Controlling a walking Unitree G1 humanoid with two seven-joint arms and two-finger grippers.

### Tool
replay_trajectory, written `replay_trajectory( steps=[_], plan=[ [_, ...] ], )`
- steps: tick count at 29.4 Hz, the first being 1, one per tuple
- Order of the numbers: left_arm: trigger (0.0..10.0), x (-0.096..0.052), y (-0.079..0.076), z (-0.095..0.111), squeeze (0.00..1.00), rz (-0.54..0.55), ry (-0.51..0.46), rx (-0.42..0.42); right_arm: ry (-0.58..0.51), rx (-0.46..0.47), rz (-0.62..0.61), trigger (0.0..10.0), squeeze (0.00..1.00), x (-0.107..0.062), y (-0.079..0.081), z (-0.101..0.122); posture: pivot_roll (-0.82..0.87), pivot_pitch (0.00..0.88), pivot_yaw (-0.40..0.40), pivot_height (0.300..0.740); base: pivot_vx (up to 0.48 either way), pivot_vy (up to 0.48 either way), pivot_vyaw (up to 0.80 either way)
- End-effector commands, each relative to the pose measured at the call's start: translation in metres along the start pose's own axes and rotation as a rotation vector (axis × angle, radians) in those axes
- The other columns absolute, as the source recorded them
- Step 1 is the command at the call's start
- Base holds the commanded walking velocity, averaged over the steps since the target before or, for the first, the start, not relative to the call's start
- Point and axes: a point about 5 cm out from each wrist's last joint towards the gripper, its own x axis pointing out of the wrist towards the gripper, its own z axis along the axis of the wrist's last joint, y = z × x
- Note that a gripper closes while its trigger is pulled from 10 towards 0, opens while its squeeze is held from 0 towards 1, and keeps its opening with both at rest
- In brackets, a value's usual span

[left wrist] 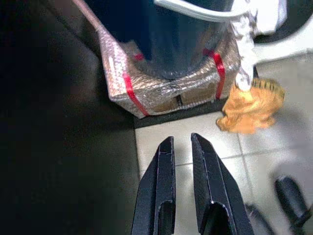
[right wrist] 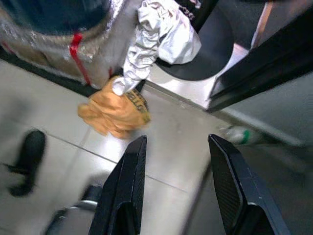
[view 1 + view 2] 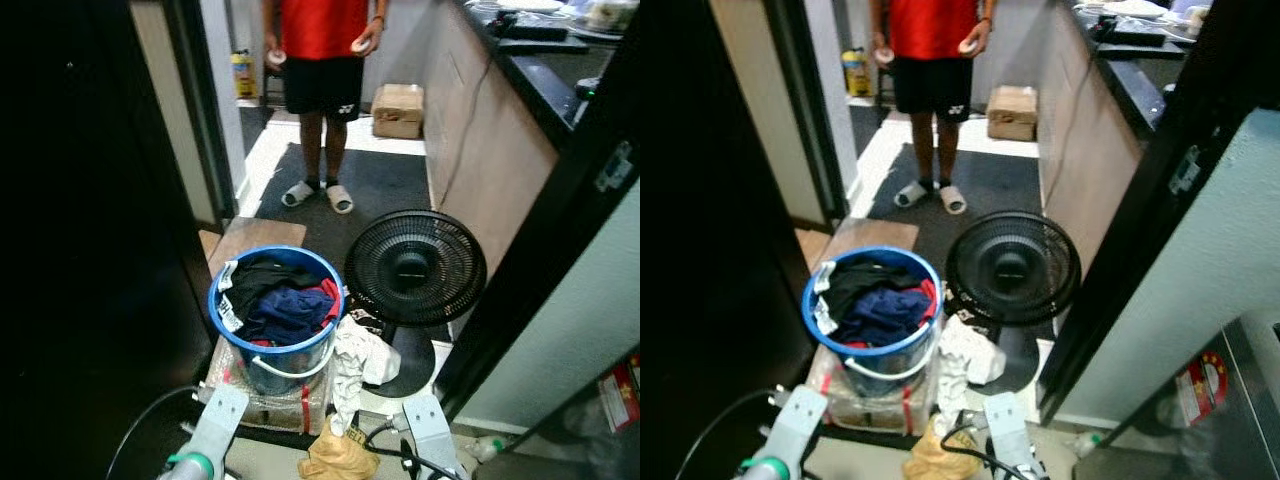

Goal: Clothes washing

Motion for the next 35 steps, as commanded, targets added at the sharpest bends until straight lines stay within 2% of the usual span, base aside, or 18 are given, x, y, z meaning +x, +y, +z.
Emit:
replay_trajectory(
  steps=[1,11,17,24,35],
  plan=[
    [10.0,-0.003,0.000,-0.008,0.00,-0.004,0.029,0.005,0.000,0.001,0.008,10.0,0.00,0.000,0.003,0.001,0.08,0.000,0.002,0.740,0.000,0.000,0.80],
    [10.0,-0.002,0.001,-0.007,0.00,0.000,0.027,0.000,-0.018,0.006,0.008,10.0,0.00,0.001,0.002,0.005,0.08,0.000,0.002,0.740,0.000,0.000,0.74],
    [10.0,0.001,0.004,0.002,0.00,0.019,-0.005,-0.015,-0.055,0.062,-0.011,10.0,0.00,0.003,0.000,0.012,0.07,0.000,0.005,0.740,0.000,0.000,0.00],
    [10.0,0.005,0.007,0.014,0.00,0.029,-0.045,-0.024,-0.074,0.079,-0.010,10.0,0.00,0.004,0.000,0.017,0.07,0.000,0.007,0.740,0.415,0.241,0.00],
    [10.0,0.005,0.004,0.013,0.00,0.019,-0.047,-0.022,-0.059,0.074,0.000,10.0,0.00,0.002,0.004,0.010,0.07,0.000,0.007,0.740,0.414,0.222,0.00]
  ],
)
